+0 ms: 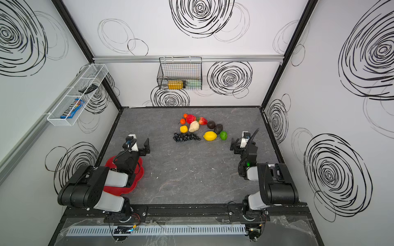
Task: Arrange fruit in a fruit bowl
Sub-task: Move the fruit bowl to the center of the table.
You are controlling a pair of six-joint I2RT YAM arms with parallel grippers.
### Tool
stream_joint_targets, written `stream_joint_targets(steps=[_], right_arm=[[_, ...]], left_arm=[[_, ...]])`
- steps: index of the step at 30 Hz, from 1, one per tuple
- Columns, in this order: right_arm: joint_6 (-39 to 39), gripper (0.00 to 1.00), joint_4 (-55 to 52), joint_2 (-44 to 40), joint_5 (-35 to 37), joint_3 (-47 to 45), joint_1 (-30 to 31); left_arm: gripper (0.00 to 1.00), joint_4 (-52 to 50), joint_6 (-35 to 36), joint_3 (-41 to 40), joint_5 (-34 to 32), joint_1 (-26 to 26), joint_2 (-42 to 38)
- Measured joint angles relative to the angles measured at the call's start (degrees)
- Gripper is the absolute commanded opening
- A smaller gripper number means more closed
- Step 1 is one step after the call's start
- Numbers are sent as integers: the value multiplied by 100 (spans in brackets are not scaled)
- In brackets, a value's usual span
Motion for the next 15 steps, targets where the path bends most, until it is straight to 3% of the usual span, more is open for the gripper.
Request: stream_joint_targets(steps=[15], right_arm=[[2, 97, 0, 0, -90, 0, -28]], left_arm=[[96, 39, -28, 0, 369, 168, 2]])
